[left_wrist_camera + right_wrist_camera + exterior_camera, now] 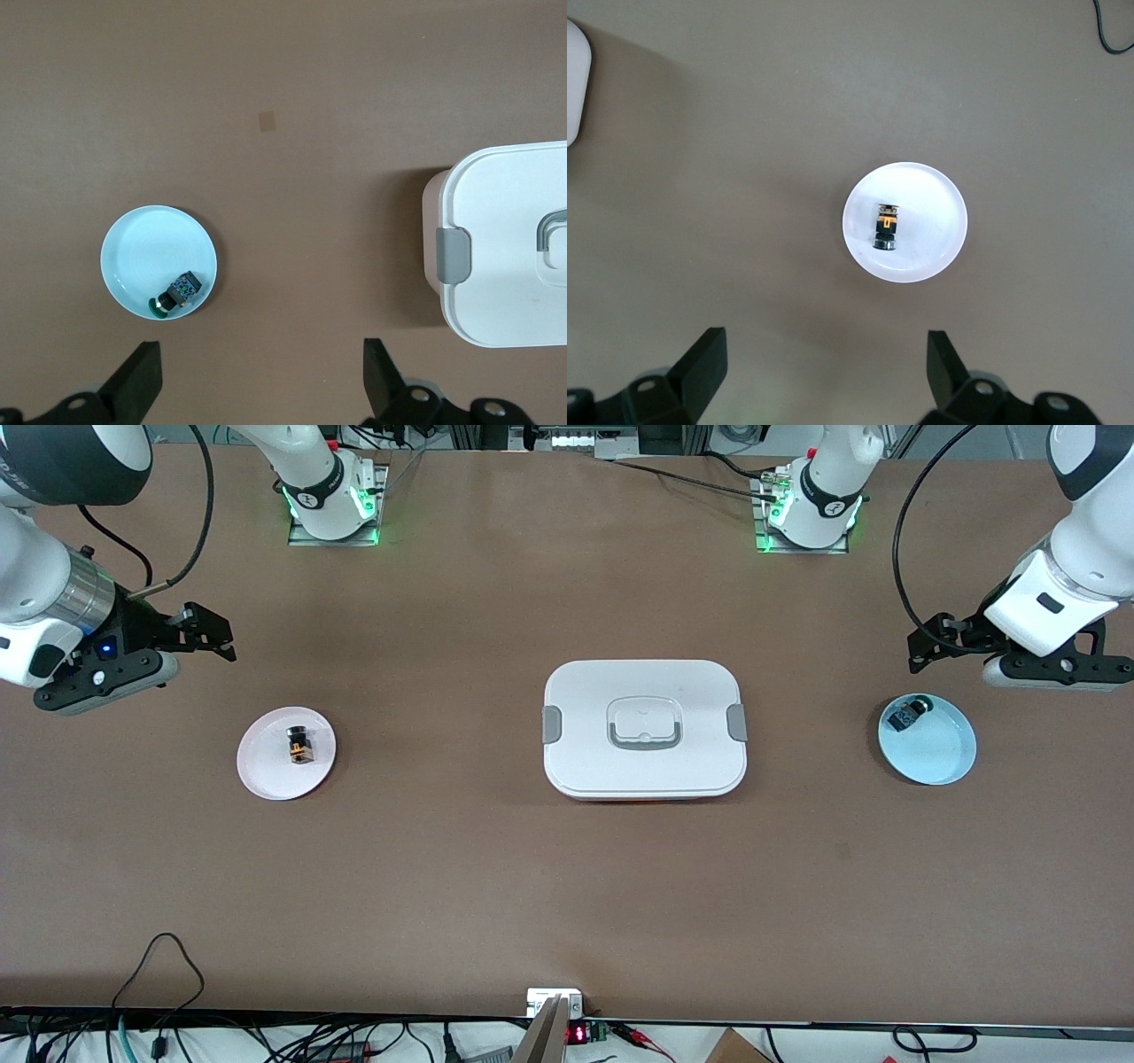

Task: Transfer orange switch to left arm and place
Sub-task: 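Move the right gripper down over the orange switch on the pink plate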

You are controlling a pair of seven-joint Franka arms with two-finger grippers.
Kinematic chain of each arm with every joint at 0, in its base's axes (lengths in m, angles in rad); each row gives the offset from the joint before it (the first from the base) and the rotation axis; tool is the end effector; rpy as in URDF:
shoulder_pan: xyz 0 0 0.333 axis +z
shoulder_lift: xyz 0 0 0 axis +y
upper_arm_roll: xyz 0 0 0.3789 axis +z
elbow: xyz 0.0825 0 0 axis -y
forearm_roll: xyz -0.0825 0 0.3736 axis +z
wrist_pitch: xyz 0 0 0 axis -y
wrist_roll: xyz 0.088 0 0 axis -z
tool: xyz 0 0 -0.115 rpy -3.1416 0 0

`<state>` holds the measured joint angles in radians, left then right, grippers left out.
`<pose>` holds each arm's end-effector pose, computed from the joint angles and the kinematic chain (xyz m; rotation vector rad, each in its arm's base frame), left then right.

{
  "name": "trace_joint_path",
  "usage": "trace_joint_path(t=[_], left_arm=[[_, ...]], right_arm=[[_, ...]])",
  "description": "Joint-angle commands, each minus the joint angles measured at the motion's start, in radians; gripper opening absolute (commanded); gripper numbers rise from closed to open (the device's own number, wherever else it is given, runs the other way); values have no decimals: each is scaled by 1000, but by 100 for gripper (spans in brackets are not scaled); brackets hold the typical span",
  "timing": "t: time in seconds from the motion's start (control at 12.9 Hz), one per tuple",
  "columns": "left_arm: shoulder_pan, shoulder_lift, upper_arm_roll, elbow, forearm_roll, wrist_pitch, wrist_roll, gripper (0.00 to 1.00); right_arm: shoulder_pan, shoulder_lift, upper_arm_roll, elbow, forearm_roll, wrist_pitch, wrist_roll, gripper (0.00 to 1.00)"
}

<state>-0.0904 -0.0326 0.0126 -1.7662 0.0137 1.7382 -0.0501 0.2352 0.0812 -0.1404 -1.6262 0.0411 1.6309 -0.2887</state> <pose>0.5391 -0.0406 0.6207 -3.1285 0.0469 -0.0085 0.5697 0.0622 0.6139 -3.0471 -0.5852 0.1125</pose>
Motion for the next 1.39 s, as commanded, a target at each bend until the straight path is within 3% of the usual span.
trace_joint_path(t=[0.0,0.54,0.85,1.31], left_arm=[[-11,6,10,22,-4,-22,-5,100],[-11,6,10,24,-4,-22,-5,100],[-11,6,10,22,-4,-22,-5,100],[-11,6,10,24,-6,-22,-5,100]], right_arm=[[-4,9,2,25,-14,-17,0,100],[-7,8,1,23,-4,-22,-6,100],[-8,26,-1,19,-6,-112,-263,100],[-33,113,-4,9,-17,-56,-595,100]])
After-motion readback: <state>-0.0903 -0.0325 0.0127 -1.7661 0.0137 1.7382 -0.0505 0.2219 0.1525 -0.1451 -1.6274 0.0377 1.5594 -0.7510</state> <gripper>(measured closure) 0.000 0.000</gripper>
